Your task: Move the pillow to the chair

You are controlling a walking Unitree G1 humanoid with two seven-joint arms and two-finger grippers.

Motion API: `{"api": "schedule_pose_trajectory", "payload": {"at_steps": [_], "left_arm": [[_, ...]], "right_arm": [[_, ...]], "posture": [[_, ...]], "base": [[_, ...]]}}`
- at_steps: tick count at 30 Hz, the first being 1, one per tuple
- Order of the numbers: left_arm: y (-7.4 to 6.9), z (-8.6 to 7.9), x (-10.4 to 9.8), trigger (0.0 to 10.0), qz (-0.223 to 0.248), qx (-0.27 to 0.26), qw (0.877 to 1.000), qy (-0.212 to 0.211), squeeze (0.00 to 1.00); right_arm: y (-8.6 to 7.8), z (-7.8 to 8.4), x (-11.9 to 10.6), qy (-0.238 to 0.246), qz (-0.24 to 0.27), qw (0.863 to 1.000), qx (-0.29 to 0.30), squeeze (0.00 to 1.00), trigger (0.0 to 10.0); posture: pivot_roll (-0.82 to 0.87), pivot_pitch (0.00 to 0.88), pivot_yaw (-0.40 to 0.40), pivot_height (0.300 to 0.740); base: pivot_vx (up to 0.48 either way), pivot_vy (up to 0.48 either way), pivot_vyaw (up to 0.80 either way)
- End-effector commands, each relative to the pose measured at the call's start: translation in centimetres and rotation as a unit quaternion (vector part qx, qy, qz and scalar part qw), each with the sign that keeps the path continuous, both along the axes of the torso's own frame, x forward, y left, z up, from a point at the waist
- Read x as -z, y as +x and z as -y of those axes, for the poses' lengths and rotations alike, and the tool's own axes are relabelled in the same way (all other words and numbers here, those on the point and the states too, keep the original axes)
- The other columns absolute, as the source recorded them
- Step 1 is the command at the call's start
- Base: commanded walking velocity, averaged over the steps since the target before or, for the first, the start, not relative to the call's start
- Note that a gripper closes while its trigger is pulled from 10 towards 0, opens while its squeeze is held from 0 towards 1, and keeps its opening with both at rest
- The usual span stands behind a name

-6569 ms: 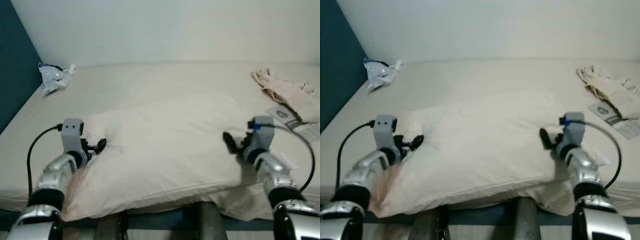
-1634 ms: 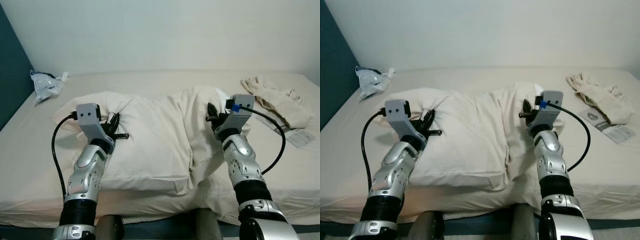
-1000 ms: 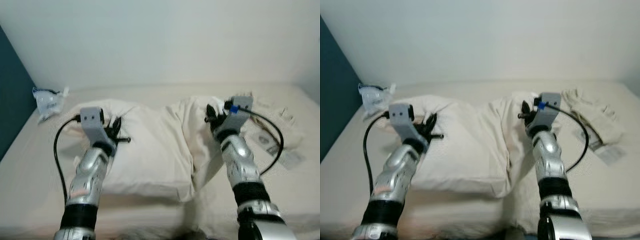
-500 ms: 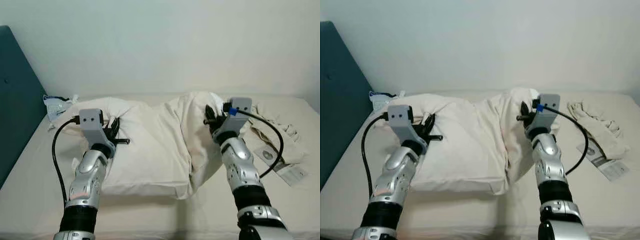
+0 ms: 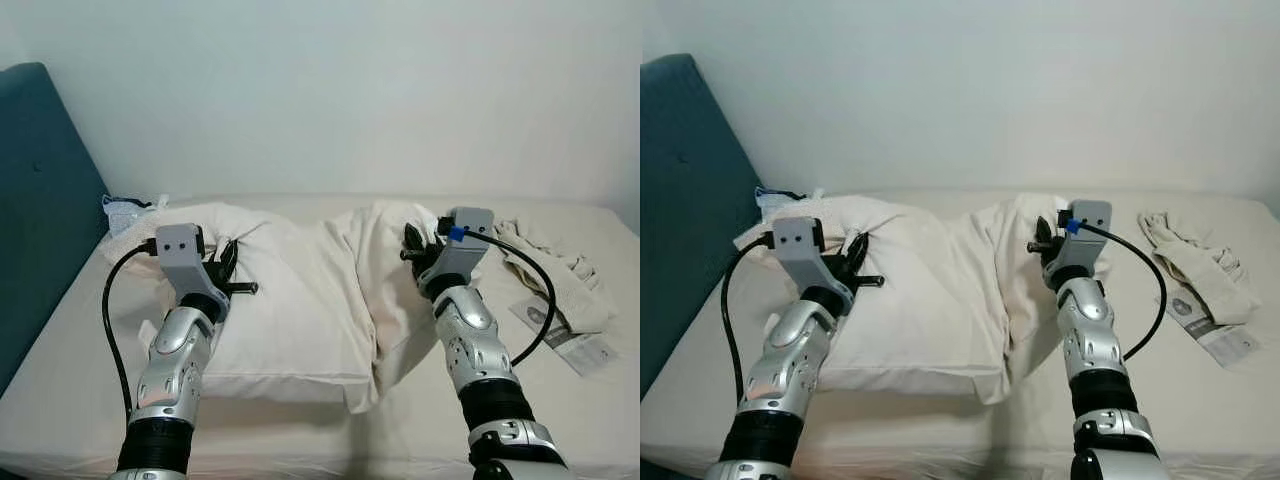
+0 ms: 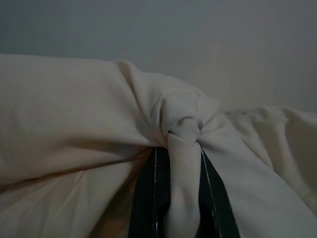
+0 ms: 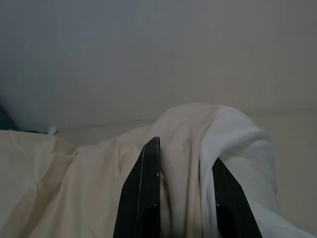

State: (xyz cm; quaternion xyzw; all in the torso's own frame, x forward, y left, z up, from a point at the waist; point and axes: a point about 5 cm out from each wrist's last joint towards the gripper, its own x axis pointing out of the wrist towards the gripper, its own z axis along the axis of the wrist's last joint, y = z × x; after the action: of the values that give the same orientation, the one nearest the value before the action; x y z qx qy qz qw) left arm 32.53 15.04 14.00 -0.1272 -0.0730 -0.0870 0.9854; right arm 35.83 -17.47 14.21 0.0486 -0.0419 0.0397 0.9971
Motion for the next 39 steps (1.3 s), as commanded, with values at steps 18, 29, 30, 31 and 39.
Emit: {"api": "schedule_pose_trajectory", "payload": {"at_steps": [18,29,30,31,39], "left_arm": [[-0.27,0.74,-0.83,10.0,0.025,0.022,0.999,0.005,0.0],[-0.39,0.7,-0.73,10.0,0.02,0.027,0.999,0.004,0.0],[-0.4,0.69,-0.72,10.0,0.02,0.028,0.999,0.004,0.0],[-0.41,0.68,-0.7,10.0,0.019,0.028,0.999,0.005,0.0],[-0.33,0.54,-0.54,10.0,0.013,0.027,1.0,0.006,0.0]], "right_arm": [[-0.11,-1.21,-0.32,-0.003,0.013,1.0,-0.023,0.0,10.0],[-0.19,-1.49,-0.04,0.006,0.007,1.0,-0.028,0.0,10.0],[-0.2,-1.52,-0.01,0.006,0.006,1.0,-0.029,0.0,10.0],[-0.21,-1.54,0.0,0.006,0.006,1.0,-0.029,0.0,10.0],[-0.26,-1.63,0.14,0.009,0.003,1.0,-0.03,0.0,10.0]], "posture": [[0.01,0.033,0.012,0.74],[0.02,0.035,0.014,0.74],[0.02,0.035,0.014,0.74],[0.02,0.035,0.015,0.74],[0.02,0.037,0.016,0.74]], "base": [[0.0,0.0,0.0],[0.0,0.0,0.0],[0.0,0.0,0.0],[0.0,0.0,0.0],[-0.228,0.0,0.0]]}}
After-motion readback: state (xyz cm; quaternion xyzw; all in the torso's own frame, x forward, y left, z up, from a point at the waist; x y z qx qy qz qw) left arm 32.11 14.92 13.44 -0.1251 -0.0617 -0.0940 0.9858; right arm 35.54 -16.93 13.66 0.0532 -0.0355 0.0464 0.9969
